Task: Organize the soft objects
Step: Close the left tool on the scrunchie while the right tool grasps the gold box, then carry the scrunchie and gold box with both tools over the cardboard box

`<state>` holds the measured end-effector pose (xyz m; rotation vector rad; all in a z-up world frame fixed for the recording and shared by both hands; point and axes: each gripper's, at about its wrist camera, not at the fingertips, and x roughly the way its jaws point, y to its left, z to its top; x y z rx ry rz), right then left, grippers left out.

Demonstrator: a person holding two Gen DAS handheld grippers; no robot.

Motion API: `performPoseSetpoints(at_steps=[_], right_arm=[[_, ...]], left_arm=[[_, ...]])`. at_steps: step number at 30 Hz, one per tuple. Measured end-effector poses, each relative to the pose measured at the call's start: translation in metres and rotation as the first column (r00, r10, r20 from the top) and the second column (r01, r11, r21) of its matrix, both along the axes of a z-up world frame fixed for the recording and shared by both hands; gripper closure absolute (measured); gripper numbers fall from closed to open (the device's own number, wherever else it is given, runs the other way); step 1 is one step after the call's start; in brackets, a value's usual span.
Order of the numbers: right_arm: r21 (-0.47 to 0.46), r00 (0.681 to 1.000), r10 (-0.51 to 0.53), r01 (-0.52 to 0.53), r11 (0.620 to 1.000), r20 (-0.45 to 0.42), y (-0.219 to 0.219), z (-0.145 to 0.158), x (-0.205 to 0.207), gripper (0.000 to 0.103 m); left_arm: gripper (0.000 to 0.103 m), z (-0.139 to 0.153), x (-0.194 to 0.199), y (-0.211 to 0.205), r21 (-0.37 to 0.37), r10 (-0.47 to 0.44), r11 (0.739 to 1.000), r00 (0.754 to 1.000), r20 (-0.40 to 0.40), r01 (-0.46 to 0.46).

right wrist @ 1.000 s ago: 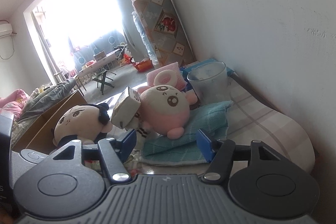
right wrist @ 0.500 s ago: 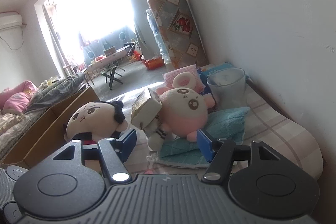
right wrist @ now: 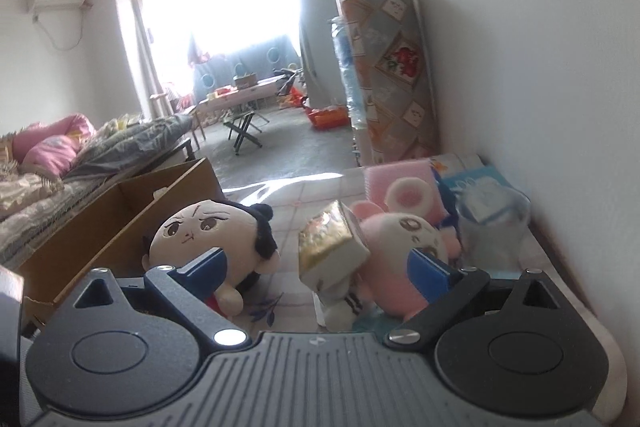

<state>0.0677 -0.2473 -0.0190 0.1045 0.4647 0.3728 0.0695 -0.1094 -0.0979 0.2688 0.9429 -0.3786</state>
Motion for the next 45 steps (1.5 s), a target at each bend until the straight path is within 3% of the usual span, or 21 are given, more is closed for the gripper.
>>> performPoseSetpoints(at_steps=[3, 9, 15, 20, 23, 25, 38, 45], right_arm=[[-0.077, 0.999, 0.044, -0.042, 0.996, 0.020, 0.016, 0.004, 0.015, 0.004], [-0.211, 0.993, 0.114, -0.106, 0.972, 0.026, 0.036, 0.001, 0.049, 0.006], [-0.307, 0.986, 0.166, -0.167, 0.937, -0.030, 0.051, -0.013, 0.072, 0.021], [-0.349, 0.986, 0.137, -0.161, 0.923, -0.092, 0.053, -0.023, 0.080, 0.036], [-0.342, 0.989, 0.125, -0.146, 0.928, -0.083, 0.049, -0.021, 0.076, 0.046], [-0.320, 0.988, 0.123, -0.145, 0.936, -0.088, 0.046, -0.019, 0.076, 0.047], [-0.186, 0.999, 0.048, -0.045, 0.982, 0.013, 0.014, 0.016, 0.030, 0.048], [-0.128, 0.994, 0.072, -0.061, 0.990, 0.083, 0.011, 0.046, -0.012, 0.048]], left_arm=[[0.019, 0.000, 0.003, 0.002, -0.009, 0.002, 1.000, 1.000, 0.001, -0.002], [0.031, 0.000, 0.006, 0.011, -0.052, 0.013, 0.999, 1.000, -0.024, -0.014], [0.049, 0.003, 0.009, 0.016, -0.063, 0.026, 0.998, 0.999, -0.023, -0.028], [0.061, 0.004, 0.009, 0.017, -0.061, 0.023, 0.998, 1.000, -0.017, -0.024], [0.068, 0.004, 0.009, 0.019, -0.063, 0.022, 0.998, 1.000, -0.015, -0.023], [0.071, 0.005, 0.010, 0.020, -0.070, 0.025, 0.997, 1.000, -0.011, -0.026], [0.079, 0.017, -0.004, 0.024, -0.089, 0.006, 0.996, 0.999, 0.051, -0.002], [0.079, 0.041, -0.026, 0.032, -0.117, 0.032, 0.993, 0.993, 0.111, -0.019]])
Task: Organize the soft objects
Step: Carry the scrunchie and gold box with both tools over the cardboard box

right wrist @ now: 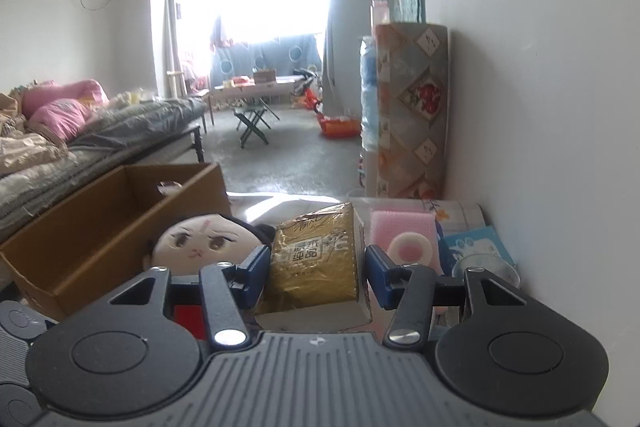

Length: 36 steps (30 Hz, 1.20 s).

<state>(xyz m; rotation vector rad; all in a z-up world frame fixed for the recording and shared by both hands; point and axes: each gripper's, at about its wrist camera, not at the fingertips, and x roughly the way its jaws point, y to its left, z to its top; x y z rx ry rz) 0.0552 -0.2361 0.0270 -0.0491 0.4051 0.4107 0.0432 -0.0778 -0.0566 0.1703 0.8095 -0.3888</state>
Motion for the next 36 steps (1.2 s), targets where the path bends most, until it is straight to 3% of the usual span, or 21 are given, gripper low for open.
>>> performPoseSetpoints(at_steps=[8, 14, 17, 20, 24, 27, 30, 36], right_arm=[[0.075, 0.980, 0.177, -0.183, 0.980, 0.088, 0.044, 0.041, -0.038, 0.048], [0.122, 0.930, 0.338, -0.356, 0.927, 0.144, 0.113, 0.075, -0.028, 0.048], [0.161, 0.905, 0.406, -0.422, 0.892, 0.127, 0.152, 0.088, -0.008, 0.048], [0.186, 0.892, 0.448, -0.452, 0.873, 0.063, 0.200, 0.092, 0.026, 0.048], [0.216, 0.879, 0.472, -0.447, 0.868, -0.074, 0.261, 0.082, 0.081, 0.048], [0.208, 0.875, 0.446, -0.409, 0.889, -0.186, 0.302, 0.062, 0.122, 0.048], [0.193, 0.874, 0.387, -0.342, 0.920, -0.295, 0.332, 0.036, 0.161, 0.048], [0.192, 0.822, 0.298, -0.232, 0.954, -0.486, 0.363, -0.014, 0.221, 0.048]], left_arm=[[0.079, 0.049, -0.038, 0.043, -0.057, 0.090, 0.995, 0.992, 0.094, -0.085], [0.079, 0.097, -0.049, 0.112, -0.083, 0.274, 0.961, 0.939, 0.210, -0.262], [0.079, 0.110, -0.038, 0.147, -0.085, 0.352, 0.936, 0.907, 0.233, -0.342], [0.079, 0.115, -0.008, 0.184, -0.084, 0.418, 0.908, 0.882, 0.218, -0.410], [0.079, 0.105, 0.050, 0.229, -0.078, 0.501, 0.866, 0.854, 0.141, -0.495], [0.079, 0.092, 0.091, 0.258, -0.030, 0.542, 0.839, 0.831, 0.120, -0.543], [0.079, 0.075, 0.131, 0.282, 0.001, 0.579, 0.815, 0.814, 0.045, -0.579], [0.079, 0.038, 0.184, 0.317, 0.103, 0.646, 0.762, 0.761, -0.053, -0.639]])
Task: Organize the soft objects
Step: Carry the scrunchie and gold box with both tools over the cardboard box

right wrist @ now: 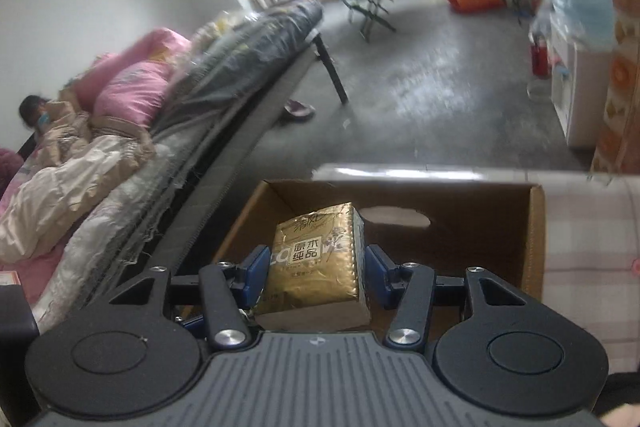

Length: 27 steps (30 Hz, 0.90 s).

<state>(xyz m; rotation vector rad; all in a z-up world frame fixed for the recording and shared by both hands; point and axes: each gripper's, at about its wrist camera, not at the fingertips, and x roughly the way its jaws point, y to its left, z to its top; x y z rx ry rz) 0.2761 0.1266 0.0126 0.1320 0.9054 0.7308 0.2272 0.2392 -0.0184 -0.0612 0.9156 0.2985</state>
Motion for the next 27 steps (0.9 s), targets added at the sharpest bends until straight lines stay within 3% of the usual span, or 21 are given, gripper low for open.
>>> performPoseSetpoints(at_steps=[10, 18, 20, 22, 27], right_arm=[[-0.055, 0.985, -0.036, 0.027, 0.998, -0.170, 0.038, -0.045, 0.046, 0.047], [-0.082, 0.974, -0.079, 0.063, 0.995, -0.214, 0.049, -0.069, 0.066, 0.046], [-0.088, 0.971, -0.091, 0.073, 0.993, -0.221, 0.051, -0.075, 0.069, 0.043], [-0.080, 0.967, -0.094, 0.077, 0.994, -0.237, 0.051, -0.081, 0.072, 0.028], [-0.069, 0.957, -0.098, 0.082, 0.994, -0.273, 0.048, -0.088, 0.076, 0.027]], left_arm=[[0.077, -0.024, 0.045, 0.018, -0.050, 0.050, 0.997, 0.997, -0.065, -0.053], [0.074, -0.034, 0.059, 0.009, 0.012, 0.055, 0.998, 0.996, -0.070, -0.054], [0.068, -0.038, 0.063, 0.009, 0.016, 0.056, 0.998, 0.996, -0.075, -0.055], [0.064, -0.042, 0.065, 0.010, 0.023, 0.059, 0.998, 0.995, -0.076, -0.057], [0.056, -0.045, 0.066, 0.011, 0.052, 0.052, 0.997, 0.996, -0.077, -0.049]])
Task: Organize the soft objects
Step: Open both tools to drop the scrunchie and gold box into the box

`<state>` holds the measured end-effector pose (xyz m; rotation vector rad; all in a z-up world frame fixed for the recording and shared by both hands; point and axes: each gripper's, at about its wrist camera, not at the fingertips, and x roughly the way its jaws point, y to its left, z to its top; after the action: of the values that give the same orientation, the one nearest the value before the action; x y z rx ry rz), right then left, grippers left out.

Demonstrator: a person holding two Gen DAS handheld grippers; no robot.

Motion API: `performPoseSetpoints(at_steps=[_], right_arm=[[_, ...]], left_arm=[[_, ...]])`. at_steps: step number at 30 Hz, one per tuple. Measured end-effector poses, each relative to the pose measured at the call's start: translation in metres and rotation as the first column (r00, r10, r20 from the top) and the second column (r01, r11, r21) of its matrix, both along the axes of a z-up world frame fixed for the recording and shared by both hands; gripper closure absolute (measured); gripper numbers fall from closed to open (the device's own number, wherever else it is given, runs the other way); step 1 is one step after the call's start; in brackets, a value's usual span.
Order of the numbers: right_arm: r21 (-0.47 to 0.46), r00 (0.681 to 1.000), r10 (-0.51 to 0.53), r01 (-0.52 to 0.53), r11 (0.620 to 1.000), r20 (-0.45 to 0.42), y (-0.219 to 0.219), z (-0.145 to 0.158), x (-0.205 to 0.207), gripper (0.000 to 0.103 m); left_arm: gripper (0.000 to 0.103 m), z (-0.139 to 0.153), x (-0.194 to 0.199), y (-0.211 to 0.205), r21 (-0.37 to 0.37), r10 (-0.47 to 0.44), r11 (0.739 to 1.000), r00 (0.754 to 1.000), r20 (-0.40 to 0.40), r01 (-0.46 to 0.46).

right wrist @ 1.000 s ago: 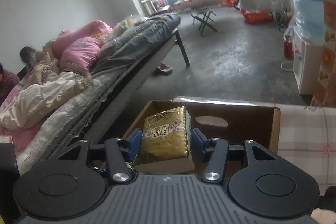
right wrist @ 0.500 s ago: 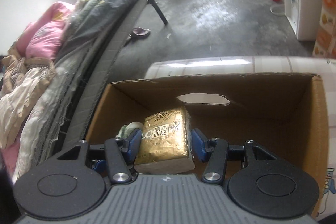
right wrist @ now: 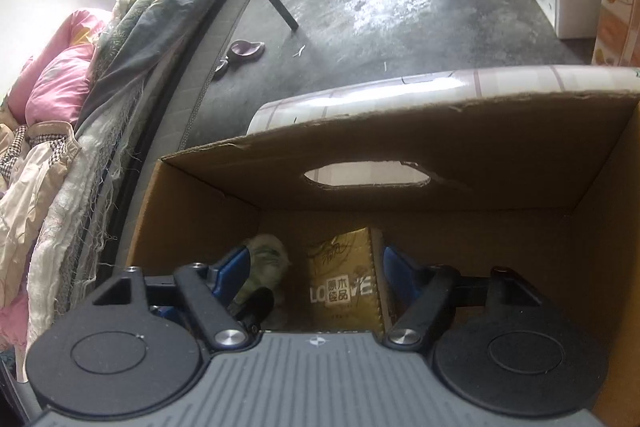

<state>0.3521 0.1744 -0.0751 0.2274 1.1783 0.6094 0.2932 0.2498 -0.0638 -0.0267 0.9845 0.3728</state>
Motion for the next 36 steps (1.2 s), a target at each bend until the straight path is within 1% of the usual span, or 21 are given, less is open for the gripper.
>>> performPoseSetpoints(at_steps=[3, 9, 13, 15, 19, 20, 21, 22, 23, 27, 29, 33, 35, 36], right_arm=[[0.002, 1.000, -0.009, 0.009, 1.000, -0.012, -0.003, -0.001, 0.001, 0.027], [0.002, 0.996, -0.050, 0.050, 0.999, -0.080, -0.006, -0.010, 0.006, 0.025], [0.057, 0.984, -0.062, 0.072, 0.996, -0.167, -0.005, -0.024, 0.011, 0.025], [0.078, 0.981, -0.061, 0.077, 0.994, -0.186, -0.003, -0.028, 0.011, 0.025], [0.124, 0.977, -0.039, 0.066, 0.990, -0.210, -0.002, -0.032, 0.010, 0.025], [0.125, 0.979, -0.045, 0.071, 0.990, -0.198, -0.003, -0.029, 0.009, 0.025], [0.119, 0.985, -0.062, 0.082, 0.990, -0.161, -0.005, -0.023, 0.007, 0.025], [0.106, 0.992, -0.066, 0.078, 0.991, -0.108, -0.006, -0.015, 0.004, 0.025], [0.097, 0.996, -0.062, 0.068, 0.993, -0.061, -0.007, -0.005, 0.001, 0.025], [0.104, 0.998, -0.039, 0.033, 0.994, 0.056, -0.020, 0.033, -0.016, 0.025], [0.111, 0.993, -0.030, 0.017, 0.994, 0.118, -0.032, 0.054, -0.028, 0.025], [0.162, 0.977, -0.014, -0.021, 0.986, 0.213, -0.071, 0.091, -0.059, 0.025], [0.191, 0.965, -0.004, -0.048, 0.980, 0.262, -0.099, 0.108, -0.081, 0.020], [0.204, 0.959, -0.002, -0.059, 0.977, 0.284, -0.114, 0.117, -0.092, 0.014]], left_arm=[[0.054, -0.001, 0.000, -0.001, 0.015, -0.010, 1.000, 1.000, 0.009, 0.010], [0.052, 0.003, 0.000, 0.001, 0.000, 0.003, 1.000, 1.000, 0.009, -0.003], [0.052, 0.005, -0.002, 0.003, -0.013, 0.007, 1.000, 1.000, -0.001, -0.008], [0.052, 0.004, -0.002, 0.003, -0.009, 0.014, 1.000, 1.000, -0.006, -0.014], [0.051, 0.006, -0.003, 0.003, -0.006, 0.023, 1.000, 1.000, 0.009, -0.023], [0.050, 0.007, -0.003, 0.002, -0.003, 0.021, 1.000, 1.000, 0.014, -0.021], [0.048, 0.008, -0.004, 0.001, 0.001, 0.020, 1.000, 1.000, 0.021, -0.020], [0.043, 0.010, -0.006, 0.000, 0.006, 0.019, 1.000, 0.999, 0.033, -0.020], [0.041, 0.013, -0.009, -0.002, 0.012, 0.014, 1.000, 0.999, 0.049, -0.015], [0.040, 0.028, -0.017, -0.009, 0.028, 0.001, 1.000, 0.997, 0.078, -0.003], [0.038, 0.036, -0.023, -0.013, 0.024, -0.005, 1.000, 0.996, 0.090, 0.003], [0.038, 0.053, -0.042, -0.025, 0.022, -0.022, 1.000, 0.994, 0.108, 0.019], [0.037, 0.062, -0.056, -0.035, 0.033, -0.046, 0.999, 0.992, 0.118, 0.043], [0.036, 0.067, -0.065, -0.041, 0.038, -0.065, 0.997, 0.990, 0.124, 0.060]])
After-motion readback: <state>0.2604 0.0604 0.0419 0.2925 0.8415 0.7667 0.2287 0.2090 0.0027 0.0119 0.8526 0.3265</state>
